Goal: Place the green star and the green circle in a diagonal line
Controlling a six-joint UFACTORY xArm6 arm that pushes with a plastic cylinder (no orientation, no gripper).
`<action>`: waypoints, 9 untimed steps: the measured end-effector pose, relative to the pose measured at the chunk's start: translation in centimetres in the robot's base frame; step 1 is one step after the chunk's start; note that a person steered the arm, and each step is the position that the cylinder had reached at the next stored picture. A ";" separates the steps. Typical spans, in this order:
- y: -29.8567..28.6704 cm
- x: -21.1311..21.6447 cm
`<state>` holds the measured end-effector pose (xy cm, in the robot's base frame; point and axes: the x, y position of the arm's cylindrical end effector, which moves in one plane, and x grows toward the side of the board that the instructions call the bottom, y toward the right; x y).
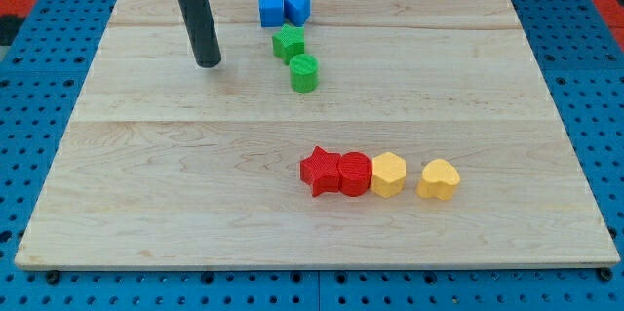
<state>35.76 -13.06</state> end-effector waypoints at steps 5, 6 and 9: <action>8.5 -3.3; 8.1 -3.0; 13.7 -1.2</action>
<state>34.59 0.62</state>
